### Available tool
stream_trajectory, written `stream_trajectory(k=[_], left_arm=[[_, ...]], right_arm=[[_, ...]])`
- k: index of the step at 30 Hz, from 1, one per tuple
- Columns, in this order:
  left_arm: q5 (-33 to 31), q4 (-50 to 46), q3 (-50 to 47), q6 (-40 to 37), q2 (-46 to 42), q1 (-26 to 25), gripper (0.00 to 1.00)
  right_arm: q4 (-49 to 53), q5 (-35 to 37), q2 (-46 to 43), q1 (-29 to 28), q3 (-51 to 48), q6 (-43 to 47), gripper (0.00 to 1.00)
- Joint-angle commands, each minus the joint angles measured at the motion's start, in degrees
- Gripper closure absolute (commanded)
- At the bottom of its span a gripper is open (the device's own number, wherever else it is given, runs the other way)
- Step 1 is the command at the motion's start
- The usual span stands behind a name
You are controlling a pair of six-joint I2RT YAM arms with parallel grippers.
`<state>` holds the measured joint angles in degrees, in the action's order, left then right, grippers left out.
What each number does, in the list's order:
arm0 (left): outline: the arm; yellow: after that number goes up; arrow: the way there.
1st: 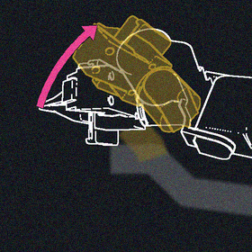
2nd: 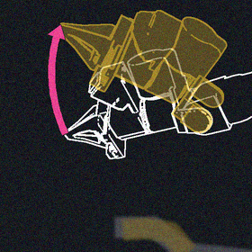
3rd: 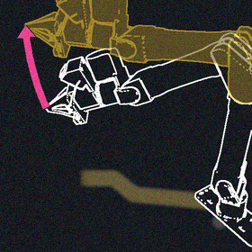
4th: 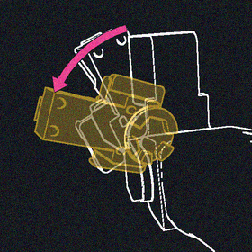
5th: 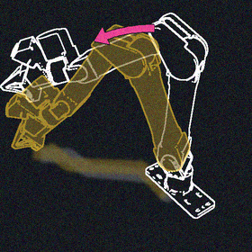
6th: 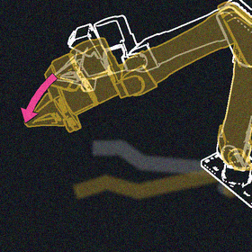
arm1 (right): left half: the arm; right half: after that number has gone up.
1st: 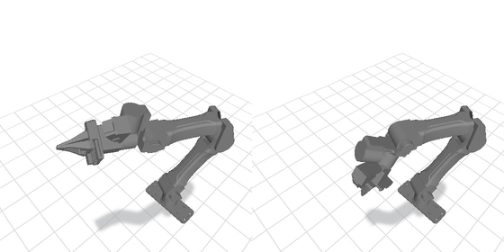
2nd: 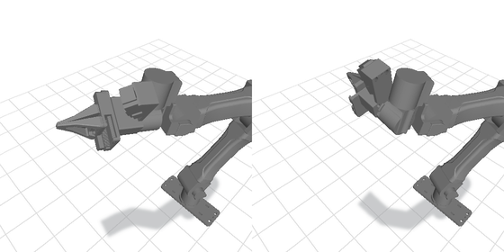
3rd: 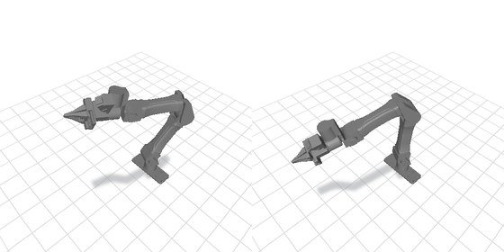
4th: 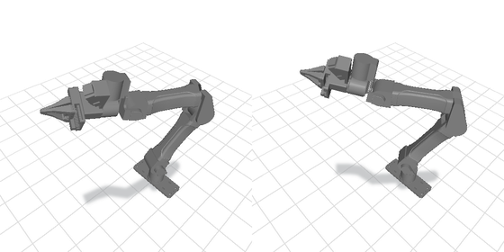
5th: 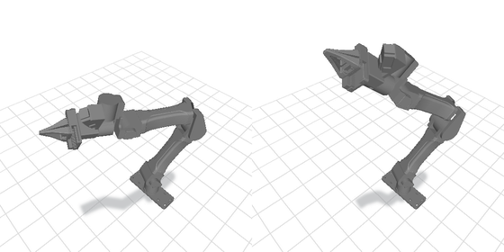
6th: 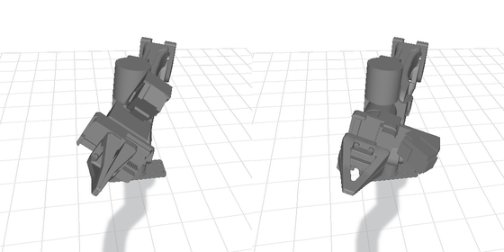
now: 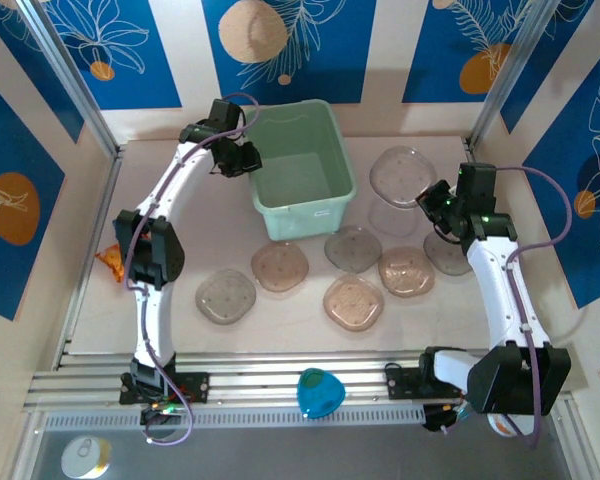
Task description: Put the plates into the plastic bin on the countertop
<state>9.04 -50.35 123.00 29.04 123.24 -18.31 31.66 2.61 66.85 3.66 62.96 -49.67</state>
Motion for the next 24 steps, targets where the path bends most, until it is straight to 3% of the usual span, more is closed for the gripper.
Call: stream_trajectory(k=[1, 17, 24], left_arm=[[2.7, -2.0, 2.9, -3.6, 1.4, -0.9, 0.77], [5.5, -1.3, 3.2, -5.3, 1.7, -2.4, 0.79], [3.1, -1.7, 1.0, -2.3, 0.6, -2.7, 0.77]], right_arm=[[2.0, -0.1, -1.2, 0.2, 0.8, -2.5, 1.00], [2.2, 1.5, -1.0, -2.1, 5.3, -9.7, 1.00], [3.4, 4.5, 0.2, -4.9, 7.2, -15.6, 1.00]])
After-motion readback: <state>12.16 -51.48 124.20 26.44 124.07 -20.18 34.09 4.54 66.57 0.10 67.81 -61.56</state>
